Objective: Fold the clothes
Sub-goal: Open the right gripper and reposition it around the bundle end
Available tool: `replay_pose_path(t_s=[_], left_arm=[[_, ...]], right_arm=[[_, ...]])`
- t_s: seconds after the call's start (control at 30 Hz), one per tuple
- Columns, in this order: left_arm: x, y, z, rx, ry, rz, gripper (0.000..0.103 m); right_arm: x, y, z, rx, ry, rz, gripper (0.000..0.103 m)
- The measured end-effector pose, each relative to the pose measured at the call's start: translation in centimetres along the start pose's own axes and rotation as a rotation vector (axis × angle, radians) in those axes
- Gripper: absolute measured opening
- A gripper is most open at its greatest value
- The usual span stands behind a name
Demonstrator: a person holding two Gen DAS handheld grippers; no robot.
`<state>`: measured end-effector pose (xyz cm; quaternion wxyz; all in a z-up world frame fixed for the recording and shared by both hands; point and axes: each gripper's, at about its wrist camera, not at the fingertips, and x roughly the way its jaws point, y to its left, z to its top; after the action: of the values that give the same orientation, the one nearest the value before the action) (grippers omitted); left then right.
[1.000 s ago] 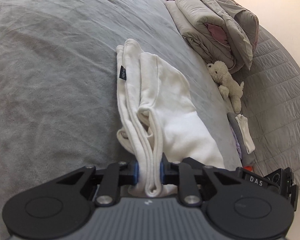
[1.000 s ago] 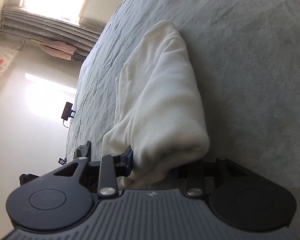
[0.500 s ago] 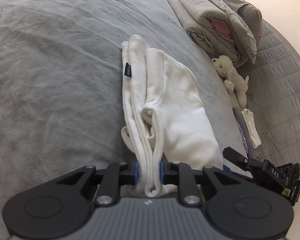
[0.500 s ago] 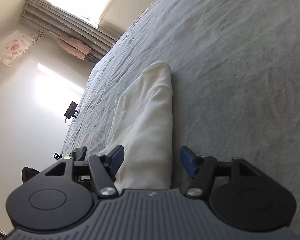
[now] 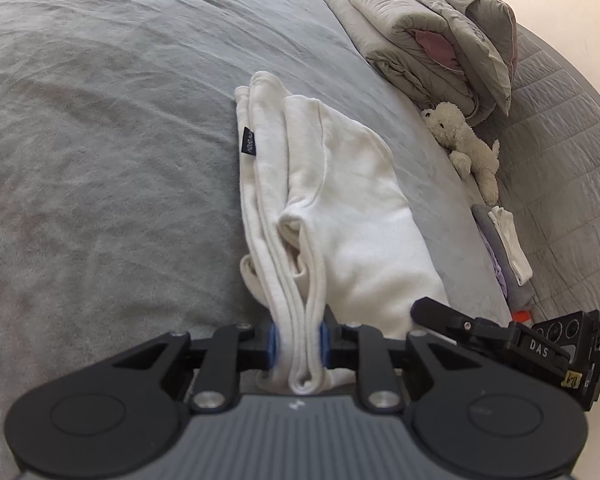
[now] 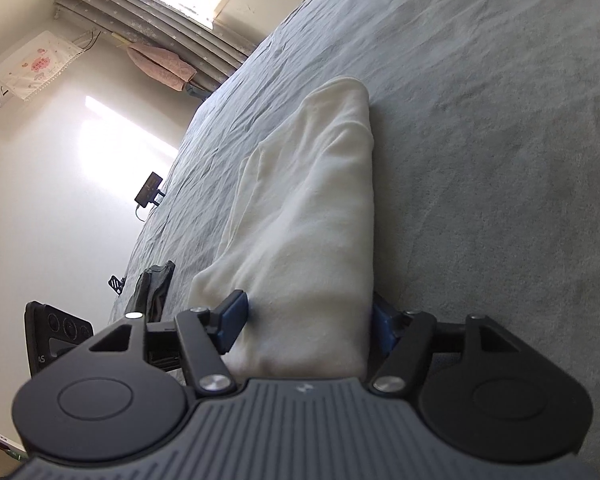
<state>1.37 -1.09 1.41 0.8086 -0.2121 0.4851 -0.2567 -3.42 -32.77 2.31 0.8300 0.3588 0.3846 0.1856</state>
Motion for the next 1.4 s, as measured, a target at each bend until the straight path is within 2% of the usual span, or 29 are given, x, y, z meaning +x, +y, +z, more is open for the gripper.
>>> replay_pose_path(t_s=[0.6, 1.03, 1.23, 1.4], left_arm=[[0.3, -1.6, -0.6, 0.118, -0.040, 0.069, 0.024], [0.4, -2.6, -1.0, 0.176, -0.068, 0.115, 0.026], [0.4, -2.7, -1.0, 0.177, -0.070, 0.120, 0.029], [0.4, -2.7, -1.1, 0.171, -0.076, 0.120, 0.030]], right_arm=[[0.5, 0.7, -1.0, -0.087, -0.046, -0.061, 0.072], [1.2, 1.4, -1.4, -0.141, -0.047, -0.076, 0.085], [1.0, 1.1, -1.1, -0.097, -0.051, -0.061, 0.084], [0.7, 1.1, -1.3, -0.082, -0.072, -0.096, 0.073]])
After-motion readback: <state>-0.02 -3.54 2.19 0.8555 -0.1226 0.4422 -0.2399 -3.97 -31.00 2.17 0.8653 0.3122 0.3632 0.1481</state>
